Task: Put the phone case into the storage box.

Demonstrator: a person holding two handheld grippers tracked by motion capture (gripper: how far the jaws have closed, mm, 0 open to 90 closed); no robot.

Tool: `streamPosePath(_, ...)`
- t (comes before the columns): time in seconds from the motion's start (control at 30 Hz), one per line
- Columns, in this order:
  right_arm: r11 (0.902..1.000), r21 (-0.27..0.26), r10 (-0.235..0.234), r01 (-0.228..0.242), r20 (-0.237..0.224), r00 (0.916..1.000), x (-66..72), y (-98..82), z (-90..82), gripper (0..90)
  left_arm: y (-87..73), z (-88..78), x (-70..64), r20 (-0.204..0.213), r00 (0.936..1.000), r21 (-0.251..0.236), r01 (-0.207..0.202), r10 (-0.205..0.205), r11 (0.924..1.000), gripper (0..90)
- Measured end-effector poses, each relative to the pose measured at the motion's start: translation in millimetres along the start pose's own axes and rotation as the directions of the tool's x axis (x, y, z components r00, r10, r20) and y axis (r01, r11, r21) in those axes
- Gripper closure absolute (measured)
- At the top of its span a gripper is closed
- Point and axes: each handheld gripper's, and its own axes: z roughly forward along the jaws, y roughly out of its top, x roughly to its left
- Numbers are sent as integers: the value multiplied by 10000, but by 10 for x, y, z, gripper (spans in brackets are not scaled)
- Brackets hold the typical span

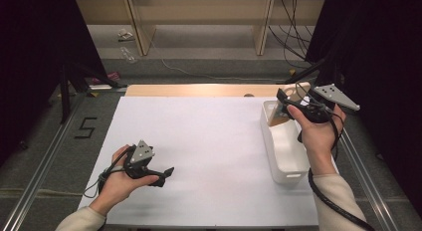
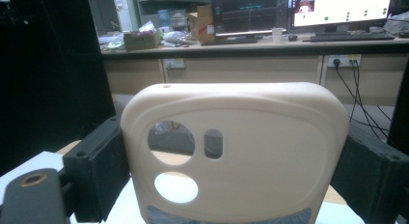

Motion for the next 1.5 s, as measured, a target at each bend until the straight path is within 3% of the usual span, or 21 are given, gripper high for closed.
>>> streamPosePath(1.5, 9999, 133, -86, 81, 404, 9991, -105, 14, 144, 116, 0, 3, 2, -24, 10000, 23, 13, -13, 10000, 0)
